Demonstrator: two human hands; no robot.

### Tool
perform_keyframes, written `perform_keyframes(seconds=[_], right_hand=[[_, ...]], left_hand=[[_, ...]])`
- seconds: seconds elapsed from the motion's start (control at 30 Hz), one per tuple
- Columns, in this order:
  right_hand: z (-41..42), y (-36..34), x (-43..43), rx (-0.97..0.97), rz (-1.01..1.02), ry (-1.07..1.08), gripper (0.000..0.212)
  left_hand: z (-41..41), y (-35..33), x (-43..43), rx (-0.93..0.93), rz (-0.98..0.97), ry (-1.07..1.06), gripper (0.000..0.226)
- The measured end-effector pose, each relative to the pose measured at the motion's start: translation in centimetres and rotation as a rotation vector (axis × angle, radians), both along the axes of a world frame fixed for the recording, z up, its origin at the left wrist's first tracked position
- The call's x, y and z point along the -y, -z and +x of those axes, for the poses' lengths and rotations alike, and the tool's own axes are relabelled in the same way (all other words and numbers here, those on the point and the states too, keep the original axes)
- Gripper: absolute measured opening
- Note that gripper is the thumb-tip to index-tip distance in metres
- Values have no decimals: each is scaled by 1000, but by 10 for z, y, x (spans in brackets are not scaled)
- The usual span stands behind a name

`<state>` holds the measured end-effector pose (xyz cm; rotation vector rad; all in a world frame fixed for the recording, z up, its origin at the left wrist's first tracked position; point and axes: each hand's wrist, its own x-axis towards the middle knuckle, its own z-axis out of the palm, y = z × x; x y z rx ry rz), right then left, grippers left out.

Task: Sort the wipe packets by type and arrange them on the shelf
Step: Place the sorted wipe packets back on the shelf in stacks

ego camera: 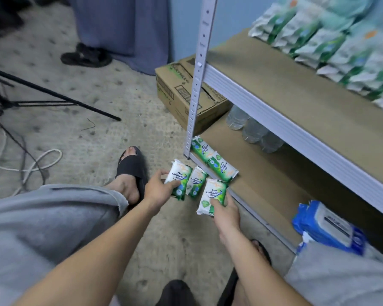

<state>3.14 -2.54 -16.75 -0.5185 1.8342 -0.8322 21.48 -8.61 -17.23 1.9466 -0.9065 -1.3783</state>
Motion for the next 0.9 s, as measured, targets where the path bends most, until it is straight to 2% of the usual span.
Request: perform_keyframes(seconds=[0.1,0.2,0.27,0.33,0.4,0.63,0.8,0.9], right_hand=[[1,-41,-5,-32,-85,-33,61],[1,-79,-8,-45,-169,-73,62],[-2,-104,-9,-62,-221,-94,54],[-8,-132,-7,-105,-286,-93,33],[-15,-160,-3,-125,-348,-100,23],[-47,-252,24,-171,-536,-21,25],[-83,-298,43,-215,-578,83,26],[-105,-304,52,-248,-562,109,30]], left_hand=[[-4,-39,-5,-35,-83,5,29],[-9,-80,-11,-68,-168,17,26],[-12,-107,-14,-101,-224,22,26],[-17,-133,-15,-139,-277,22,28],[-23,-160,-14,-169,-316,22,30],[-60,-244,11,-210,-478,68,34],[-95,-288,39,-210,-476,117,36],[-115,-298,56,-221,-448,142,28]])
